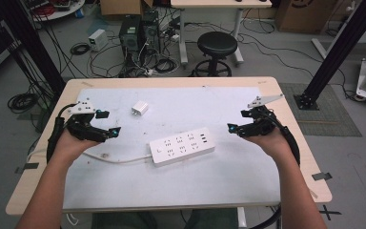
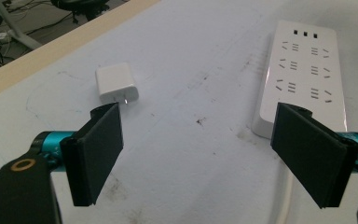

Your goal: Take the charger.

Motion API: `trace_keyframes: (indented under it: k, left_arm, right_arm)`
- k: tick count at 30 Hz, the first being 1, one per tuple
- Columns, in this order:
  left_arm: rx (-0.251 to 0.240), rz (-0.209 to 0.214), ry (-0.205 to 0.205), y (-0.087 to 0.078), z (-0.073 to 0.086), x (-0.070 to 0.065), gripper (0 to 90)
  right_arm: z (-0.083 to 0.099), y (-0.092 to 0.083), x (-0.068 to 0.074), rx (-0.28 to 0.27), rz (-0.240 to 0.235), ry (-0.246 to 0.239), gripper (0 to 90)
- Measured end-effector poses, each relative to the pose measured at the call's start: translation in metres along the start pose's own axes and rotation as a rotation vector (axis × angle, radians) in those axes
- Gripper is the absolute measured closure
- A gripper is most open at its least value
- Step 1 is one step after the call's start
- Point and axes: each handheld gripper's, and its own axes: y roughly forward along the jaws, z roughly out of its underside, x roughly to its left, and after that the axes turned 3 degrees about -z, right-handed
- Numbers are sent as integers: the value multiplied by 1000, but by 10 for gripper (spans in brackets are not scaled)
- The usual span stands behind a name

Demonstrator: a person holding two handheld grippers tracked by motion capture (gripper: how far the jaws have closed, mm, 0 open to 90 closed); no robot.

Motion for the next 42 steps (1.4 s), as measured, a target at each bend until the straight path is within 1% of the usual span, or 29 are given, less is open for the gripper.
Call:
trace_keyframes:
  k: [2, 3, 4, 8, 10, 11, 12, 15, 17, 19, 20, 22, 23, 24, 25, 27, 28, 29, 31, 32, 33, 35, 36, 37, 38, 39, 40, 41, 42]
  left_arm:
    - [0, 0, 0, 0, 0, 0, 169]
    - [2, -6, -10, 1, -3, -2, 169]
    - [3, -13, -6, 0, -5, -2, 169]
    - [13, -29, 12, 0, -17, -4, 169]
    - [13, -29, 12, 0, -17, -4, 169]
    - [7, -34, 28, 1, -31, -6, 169]
    - [7, -34, 28, 1, -31, -6, 169]
    - [22, -34, 42, 9, -47, -6, 168]
    - [29, -31, 39, 12, -50, -4, 169]
    - [43, -24, 19, 22, -57, 2, 169]
    - [61, -31, 13, 29, -60, 6, 168]
    - [83, -43, 10, 35, -61, 11, 169]
    - [83, -43, 10, 35, -61, 11, 168]
    - [95, -47, -5, 46, -61, 17, 168]
    - [97, -52, -11, 49, -62, 19, 168]
    - [105, -53, -12, 52, -62, 23, 168]
    - [110, -65, -21, 59, -61, 30, 168]
    - [114, -63, -32, 63, -60, 34, 169]
    - [154, -73, -43, 72, -59, 43, 169]
    - [163, -67, -54, 76, -58, 47, 169]
    - [166, -60, -60, 80, -58, 50, 169]
    - [168, -63, -70, 84, -58, 52, 168]
    - [167, -73, -70, 92, -58, 56, 168]
    - [166, -73, -75, 94, -58, 57, 168]
    - [165, -74, -89, 100, -57, 59, 169]
    - [168, -74, -96, 104, -56, 60, 168]
    - [168, -74, -96, 104, -56, 60, 169]
    - [167, -76, -98, 112, -54, 61, 169]
    - [167, -76, -98, 112, -54, 61, 169]
  right_arm:
    - [0, -1, 0, -1, 3, 2, 195]
    - [0, -1, 0, -1, 3, 2, 195]
    - [1, -5, 1, -11, 1, 4, 195]
    - [1, -8, 1, -22, 0, 8, 196]
    - [1, -8, 1, -25, -1, 5, 196]
    - [2, -8, 2, -23, 4, -1, 196]
    - [2, -8, 2, -23, 4, -1, 196]
    - [2, -6, 3, -23, 0, -5, 196]
    - [2, -6, 3, -21, 2, -2, 195]
    - [3, -7, 4, -24, 5, 7, 196]
    - [3, -7, 3, -28, 3, -1, 195]
    - [5, -8, 4, -26, 6, 14, 195]
    - [5, -8, 4, -26, 6, 14, 195]
    - [5, -8, 3, -30, 7, 7, 195]
    - [6, -9, 4, -33, 8, 17, 196]
    - [6, -9, 4, -35, 8, 17, 195]
    - [6, -9, 5, -31, 8, 20, 196]
    - [6, -7, 6, -29, 7, 21, 195]
    - [5, -6, 5, -26, 8, 19, 196]
    - [5, -5, 6, -23, 8, 21, 196]
    - [5, -5, 5, -24, 9, 22, 195]
    - [4, -4, 6, -22, 8, 27, 196]
    - [4, -4, 5, -24, 9, 24, 196]
    - [4, -3, 6, -18, 9, 29, 196]
    - [4, -2, 5, -22, 7, 21, 195]
    - [4, -2, 6, -18, 9, 30, 195]
    - [4, -2, 6, -18, 9, 30, 195]
    - [4, -2, 6, -17, 9, 28, 196]
    - [4, -2, 6, -17, 9, 28, 196]
